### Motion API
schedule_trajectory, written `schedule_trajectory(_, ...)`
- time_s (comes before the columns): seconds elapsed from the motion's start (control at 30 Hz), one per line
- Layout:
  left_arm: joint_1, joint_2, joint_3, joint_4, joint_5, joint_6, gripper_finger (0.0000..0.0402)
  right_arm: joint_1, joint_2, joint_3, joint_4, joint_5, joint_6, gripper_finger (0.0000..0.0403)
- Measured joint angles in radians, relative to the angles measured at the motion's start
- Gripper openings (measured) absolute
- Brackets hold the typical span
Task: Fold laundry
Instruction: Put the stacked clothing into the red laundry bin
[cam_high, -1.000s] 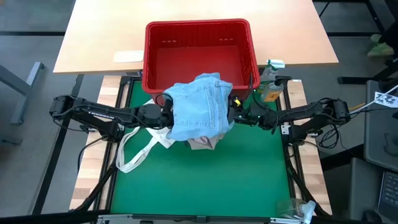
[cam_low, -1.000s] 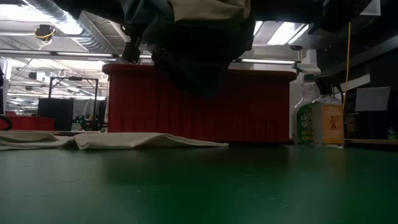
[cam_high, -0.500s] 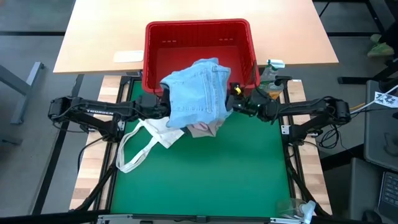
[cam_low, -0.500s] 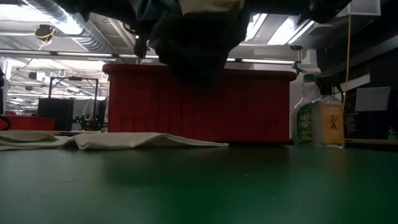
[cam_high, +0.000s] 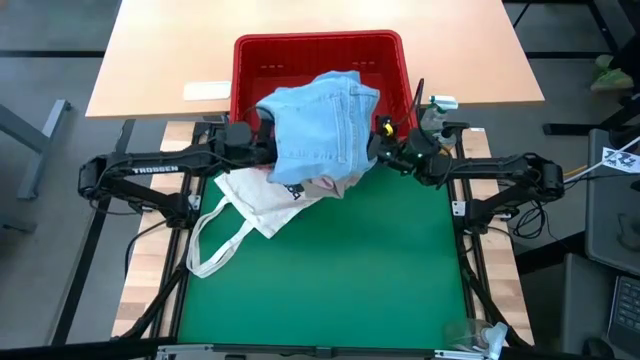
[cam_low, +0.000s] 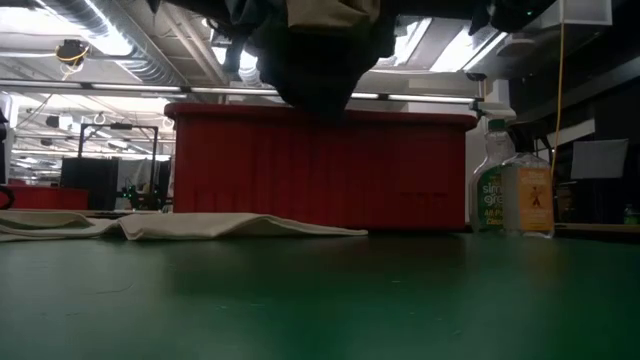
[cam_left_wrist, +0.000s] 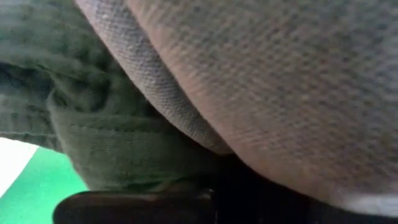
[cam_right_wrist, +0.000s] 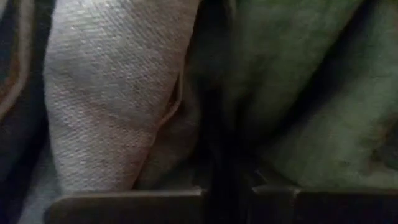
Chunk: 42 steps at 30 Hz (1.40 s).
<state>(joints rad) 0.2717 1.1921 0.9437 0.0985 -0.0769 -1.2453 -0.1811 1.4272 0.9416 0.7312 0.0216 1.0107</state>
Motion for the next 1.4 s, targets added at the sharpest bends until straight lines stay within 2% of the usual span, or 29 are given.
schedule_trajectory(0.33, 0.088, 0.000, 0.072, -0.026, 0.037, 0.029, 0.0014, -0.046, 0.002, 0.073, -0.006, -0.012, -0.024, 0.0017)
schedule_trajectory(0.57, 0.158, 0.000, 0.082, -0.023, 0.045, 0.052, 0.0014, -0.094, 0.019, 0.136, -0.083, -0.011, -0.049, 0.0017)
schedule_trajectory(1.0, 0.319, 0.000, 0.083, -0.010, 0.093, 0.051, 0.0013, -0.179, 0.171, 0.296, -0.090, -0.031, -0.048, 0.0017)
schedule_trajectory(1.23, 0.443, 0.009, 0.084, 0.010, 0.104, 0.091, 0.0013, -0.256, 0.263, 0.406, -0.149, -0.072, -0.048, 0.0017)
schedule_trajectory(1.4, 0.526, 0.062, 0.086, 0.025, 0.138, 0.126, 0.0013, -0.312, 0.317, 0.475, -0.230, -0.095, -0.048, 0.0017)
